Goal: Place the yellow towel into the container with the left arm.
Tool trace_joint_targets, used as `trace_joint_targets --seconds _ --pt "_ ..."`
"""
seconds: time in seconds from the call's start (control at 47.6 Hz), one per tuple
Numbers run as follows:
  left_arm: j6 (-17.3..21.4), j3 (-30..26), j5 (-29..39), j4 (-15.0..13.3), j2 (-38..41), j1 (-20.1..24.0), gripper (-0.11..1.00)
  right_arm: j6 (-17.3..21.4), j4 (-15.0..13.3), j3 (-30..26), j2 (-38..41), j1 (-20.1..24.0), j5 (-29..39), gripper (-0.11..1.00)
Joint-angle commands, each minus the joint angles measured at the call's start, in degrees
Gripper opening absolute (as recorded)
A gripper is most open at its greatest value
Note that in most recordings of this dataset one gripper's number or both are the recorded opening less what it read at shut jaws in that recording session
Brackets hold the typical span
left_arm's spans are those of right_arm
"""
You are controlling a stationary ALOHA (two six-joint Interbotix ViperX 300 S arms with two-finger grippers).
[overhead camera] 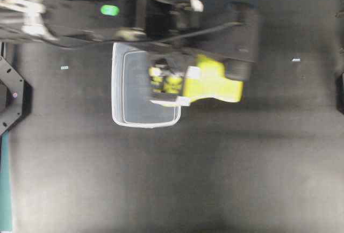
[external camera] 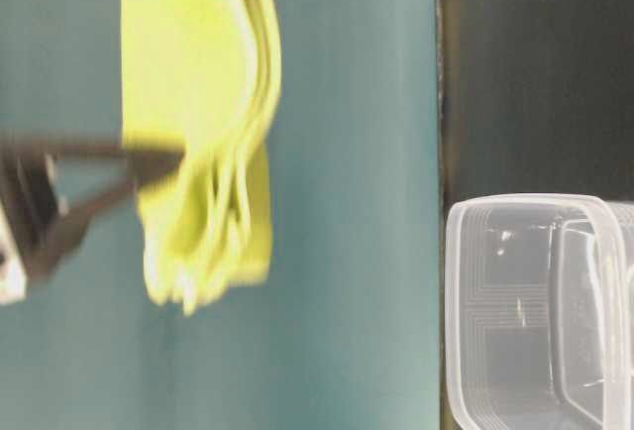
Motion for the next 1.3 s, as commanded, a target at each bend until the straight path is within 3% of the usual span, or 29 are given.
trace_joint_targets --seconds 0.0,0.21,0.399,1.281 --pt "0.00 6.86 -1.41 0.26 -6.24 0.44 0.07 0.18 0.09 -1.05 0.35 -0.09 -0.88 0.76" --pt "0.35 22.24 -7.91 0.18 -14.33 1.93 0.07 1.49 0.35 -0.88 0.44 -0.09 -0.97 0.76" --pt "0.79 29.00 -14.59 0.26 -16.79 2.81 0.07 2.20 0.35 -0.44 0.53 -0.09 -0.97 0.76" --pt "0.88 32.43 -20.65 0.26 -14.41 4.31 0.07 2.11 0.18 0.00 0.35 0.44 -2.81 0.76"
